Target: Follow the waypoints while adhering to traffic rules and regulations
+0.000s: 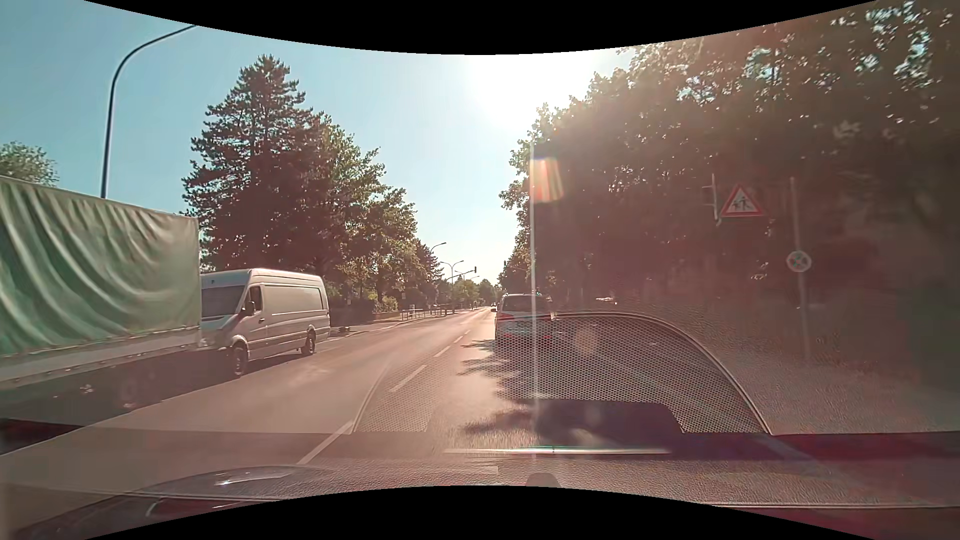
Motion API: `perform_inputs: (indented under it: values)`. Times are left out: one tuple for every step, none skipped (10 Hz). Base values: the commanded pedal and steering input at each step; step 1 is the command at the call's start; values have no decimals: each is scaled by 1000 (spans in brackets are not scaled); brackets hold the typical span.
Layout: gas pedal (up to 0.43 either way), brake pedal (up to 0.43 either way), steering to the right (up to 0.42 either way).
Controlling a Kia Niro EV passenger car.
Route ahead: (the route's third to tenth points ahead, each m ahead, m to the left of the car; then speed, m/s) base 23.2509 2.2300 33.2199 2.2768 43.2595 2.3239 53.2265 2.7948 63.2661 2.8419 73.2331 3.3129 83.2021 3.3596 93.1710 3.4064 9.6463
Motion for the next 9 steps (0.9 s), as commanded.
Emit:
perform_inputs:
  values:
    - [138, 6, -4]
    - [138, 6, -4]
    - [138, 6, -4]
    - [138, 6, -4]
    - [138, 6, -6]
    - [138, 6, -6]
    - [138, 0, -6]
    - [138, 6, -6]
    - [138, 6, -6]
